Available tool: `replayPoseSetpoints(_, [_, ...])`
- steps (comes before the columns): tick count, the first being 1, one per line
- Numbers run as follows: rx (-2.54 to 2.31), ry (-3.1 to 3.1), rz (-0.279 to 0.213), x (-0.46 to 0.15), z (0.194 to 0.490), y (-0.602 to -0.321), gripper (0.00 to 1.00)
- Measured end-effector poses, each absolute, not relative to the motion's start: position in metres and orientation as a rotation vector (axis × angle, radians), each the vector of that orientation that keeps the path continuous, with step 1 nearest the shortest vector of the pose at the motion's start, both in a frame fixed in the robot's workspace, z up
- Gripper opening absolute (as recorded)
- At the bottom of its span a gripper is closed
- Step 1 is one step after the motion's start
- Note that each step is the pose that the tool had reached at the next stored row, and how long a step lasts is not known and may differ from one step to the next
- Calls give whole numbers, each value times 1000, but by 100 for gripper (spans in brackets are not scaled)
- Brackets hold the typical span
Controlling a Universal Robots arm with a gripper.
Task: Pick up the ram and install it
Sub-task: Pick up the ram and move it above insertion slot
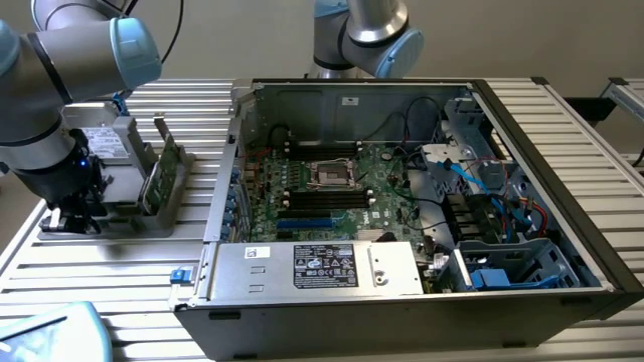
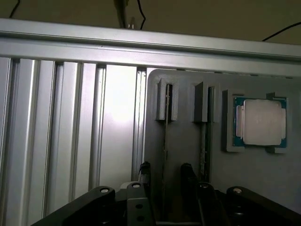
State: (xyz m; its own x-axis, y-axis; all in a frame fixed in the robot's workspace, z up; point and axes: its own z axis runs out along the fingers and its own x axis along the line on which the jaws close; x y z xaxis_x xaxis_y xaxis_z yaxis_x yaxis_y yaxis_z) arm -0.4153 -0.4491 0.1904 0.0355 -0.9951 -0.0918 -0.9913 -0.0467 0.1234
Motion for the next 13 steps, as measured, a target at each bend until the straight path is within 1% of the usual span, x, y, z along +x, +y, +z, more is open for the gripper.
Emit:
replayPoseSetpoints(4, [2242,-2151,-238,-415,190,-449,40])
replayPoseSetpoints(5, [2241,-2151,-238,-415,190,-449,37])
replayPoseSetpoints(6, [2241,-2151,-238,-415,190,-449,37])
replayPoseSetpoints(8, [2241,-2150,-238,-415,190,-449,24])
replayPoseSetpoints(9, [2241,-2150,-239,-415,190,-449,24])
replayPoseSetpoints(11, [2241,-2150,-239,-415,190,-449,14])
replayPoseSetpoints(13, [2241,-2150,-239,-415,190,-449,14])
